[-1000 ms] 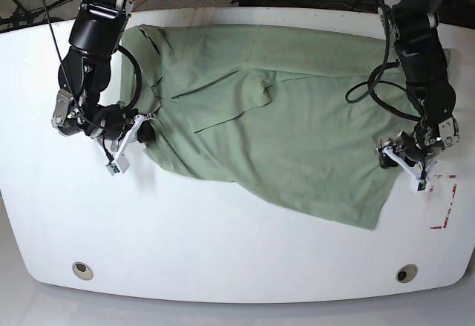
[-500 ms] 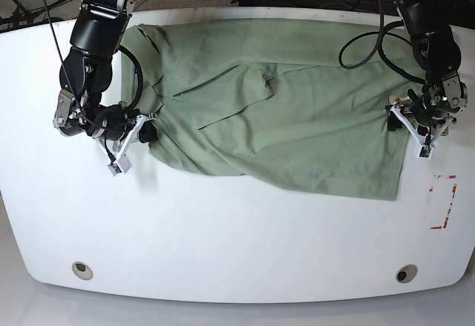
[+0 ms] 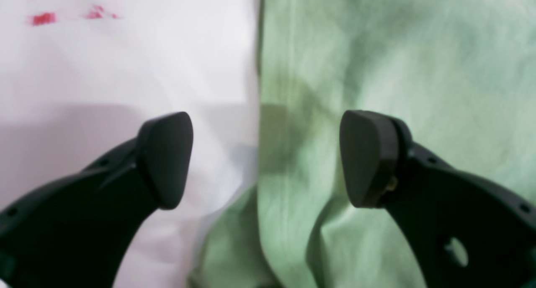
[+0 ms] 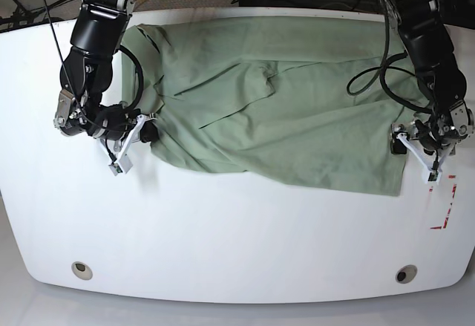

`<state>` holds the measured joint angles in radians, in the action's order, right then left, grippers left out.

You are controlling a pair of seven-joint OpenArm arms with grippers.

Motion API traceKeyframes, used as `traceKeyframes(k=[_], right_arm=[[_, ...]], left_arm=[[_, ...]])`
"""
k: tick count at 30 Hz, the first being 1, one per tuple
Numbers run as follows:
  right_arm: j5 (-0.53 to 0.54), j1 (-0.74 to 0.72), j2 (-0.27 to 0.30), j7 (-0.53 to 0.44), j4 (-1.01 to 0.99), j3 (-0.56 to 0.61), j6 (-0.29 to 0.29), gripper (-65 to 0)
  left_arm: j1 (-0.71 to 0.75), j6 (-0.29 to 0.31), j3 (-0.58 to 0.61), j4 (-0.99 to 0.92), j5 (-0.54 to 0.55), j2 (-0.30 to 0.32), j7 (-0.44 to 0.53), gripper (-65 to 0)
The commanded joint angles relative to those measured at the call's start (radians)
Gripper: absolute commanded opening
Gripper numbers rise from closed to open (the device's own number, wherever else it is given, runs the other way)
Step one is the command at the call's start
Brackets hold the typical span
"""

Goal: Fold the T-shirt properly
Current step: 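Grasp the shirt hem with both grippers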

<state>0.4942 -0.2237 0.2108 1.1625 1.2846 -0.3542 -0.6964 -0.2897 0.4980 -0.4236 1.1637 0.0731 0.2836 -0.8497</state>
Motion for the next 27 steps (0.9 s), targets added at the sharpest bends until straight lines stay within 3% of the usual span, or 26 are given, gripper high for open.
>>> traceKeyframes(k=[1,6,12,16,21,27], right_arm=[[0.016,-0.024,0.012,-0.014,0.019,-0.004,-0.002,-65.0],[0.016,-0.024,0.012,-0.014,0.022,-0.006,-0.002,-65.0],[0.016,-0.024,0.012,-0.014,0.022,-0.007,-0.002,-65.0],[0.016,-0.023,0.012,-0.014,0.020,-0.007,-0.002,-65.0],[0.016,-0.023,-0.001,-0.014,0.017,-0.009,-0.002,-65.0],[0.016,-0.023,-0.006,-0.014,0.017,-0.006,-0.002,-65.0]], left_arm=[[-0.055,0.000,-0.004,-0.052,0.006,0.016,0.013,-13.5],[-0.087,0.020,-0.004,-0.135,0.006,0.016,0.010,-13.3],[-0.088,0.200,-0.004,-0.205,0.008,0.015,-0.033,-13.3],[-0.082,0.200,-0.004,-0.224,0.050,0.013,-0.072,-13.5],[-0.082,0.200,-0.004,-0.236,0.187,0.022,-0.178,-13.8],[-0.056,0.200,-0.001,-0.235,0.334,0.024,-0.214,-13.9]])
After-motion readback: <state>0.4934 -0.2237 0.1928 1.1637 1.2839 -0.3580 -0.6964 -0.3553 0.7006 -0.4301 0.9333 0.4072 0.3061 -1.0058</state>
